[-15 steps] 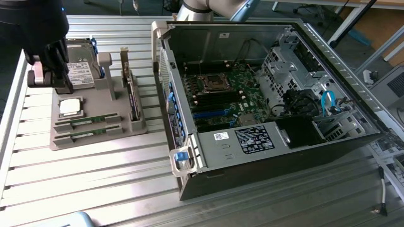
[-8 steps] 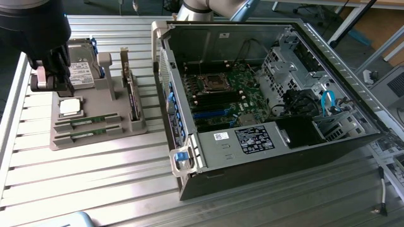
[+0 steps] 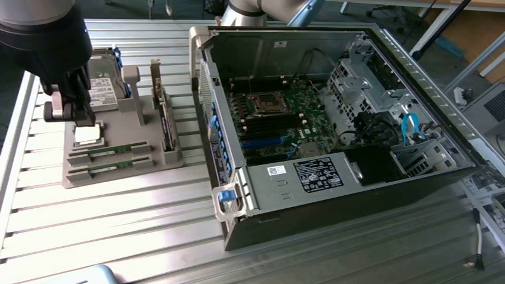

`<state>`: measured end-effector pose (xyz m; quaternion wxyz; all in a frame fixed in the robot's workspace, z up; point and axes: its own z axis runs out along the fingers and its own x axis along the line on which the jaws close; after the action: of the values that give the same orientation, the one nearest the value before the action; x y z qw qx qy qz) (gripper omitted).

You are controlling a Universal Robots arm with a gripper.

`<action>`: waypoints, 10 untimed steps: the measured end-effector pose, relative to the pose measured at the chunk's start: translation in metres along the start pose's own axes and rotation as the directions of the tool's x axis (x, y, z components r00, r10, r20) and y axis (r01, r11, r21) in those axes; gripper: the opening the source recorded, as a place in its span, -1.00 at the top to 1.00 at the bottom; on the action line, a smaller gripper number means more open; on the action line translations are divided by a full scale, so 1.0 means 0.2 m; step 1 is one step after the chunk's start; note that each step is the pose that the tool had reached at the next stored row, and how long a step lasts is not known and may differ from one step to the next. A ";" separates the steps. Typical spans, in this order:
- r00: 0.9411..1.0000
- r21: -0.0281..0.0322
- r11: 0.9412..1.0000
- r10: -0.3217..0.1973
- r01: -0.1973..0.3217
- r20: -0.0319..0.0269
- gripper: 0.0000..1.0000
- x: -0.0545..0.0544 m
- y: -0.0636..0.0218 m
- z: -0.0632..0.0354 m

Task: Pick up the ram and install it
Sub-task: 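Pick up the ram and move it above insertion slot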

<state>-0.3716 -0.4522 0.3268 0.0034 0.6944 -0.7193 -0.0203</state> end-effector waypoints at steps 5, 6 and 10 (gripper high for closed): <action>1.000 0.000 1.000 0.000 0.000 0.000 0.79 0.00 -0.001 0.036; 1.000 0.000 1.000 0.000 0.000 0.000 0.79 0.00 -0.001 0.042; 1.000 0.000 1.000 0.000 0.000 0.000 0.79 0.00 -0.002 0.061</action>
<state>-0.3715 -0.4522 0.3147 0.0034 0.6944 -0.7193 -0.0203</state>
